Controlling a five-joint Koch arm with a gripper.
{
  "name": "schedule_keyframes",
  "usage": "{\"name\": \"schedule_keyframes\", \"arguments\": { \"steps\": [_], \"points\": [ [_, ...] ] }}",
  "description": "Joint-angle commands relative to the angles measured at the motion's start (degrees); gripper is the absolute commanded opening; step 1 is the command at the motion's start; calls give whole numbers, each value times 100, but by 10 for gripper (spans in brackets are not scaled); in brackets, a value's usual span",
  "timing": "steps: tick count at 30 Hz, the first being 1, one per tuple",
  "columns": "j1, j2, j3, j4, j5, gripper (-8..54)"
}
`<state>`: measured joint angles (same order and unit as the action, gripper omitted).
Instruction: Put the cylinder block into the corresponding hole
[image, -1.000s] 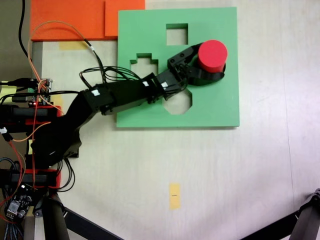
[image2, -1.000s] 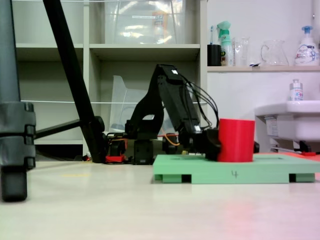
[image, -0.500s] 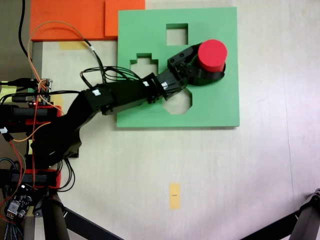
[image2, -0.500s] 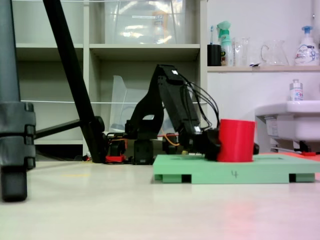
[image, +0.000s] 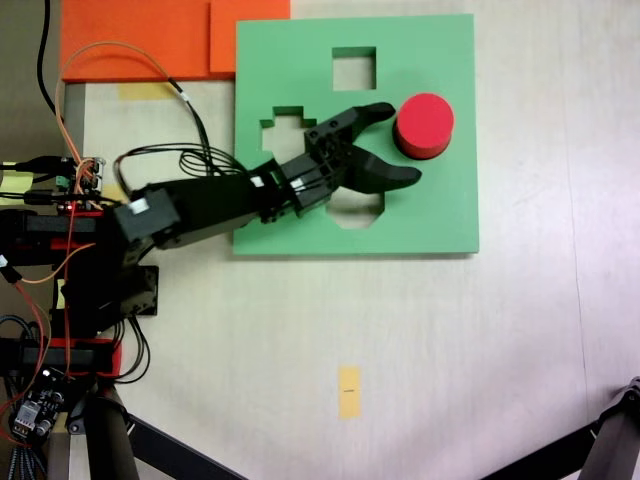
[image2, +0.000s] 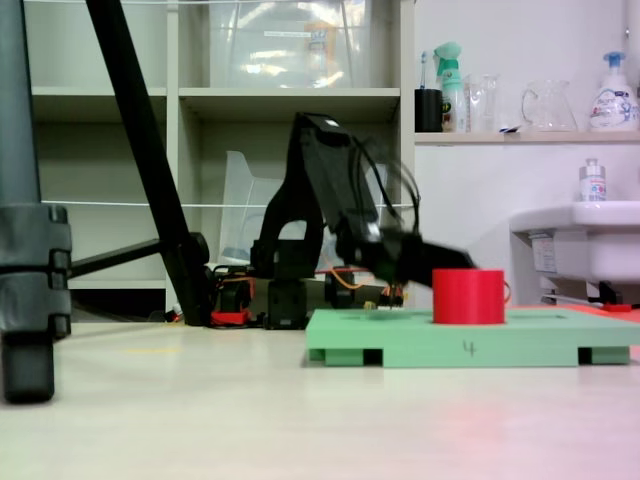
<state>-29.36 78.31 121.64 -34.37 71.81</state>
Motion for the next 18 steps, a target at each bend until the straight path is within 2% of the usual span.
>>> {"name": "schedule_keyframes", "arguments": {
  "steps": [1, 3, 4, 7, 10, 13, 18],
  "points": [
    [105, 1521, 79, 1160, -888, 490],
    [431, 2355, 545, 1573, -1591, 377],
    [562, 2795, 765, 1837, -2452, 335],
    [958, 3683, 1380, 1960, -4711, 341],
    [1397, 4553, 1995, 2021, -6504, 345],
    [1942, 5238, 2399, 2725, -7075, 346],
    [2259, 5467, 2751, 3753, -7110, 338]
  ]
}}
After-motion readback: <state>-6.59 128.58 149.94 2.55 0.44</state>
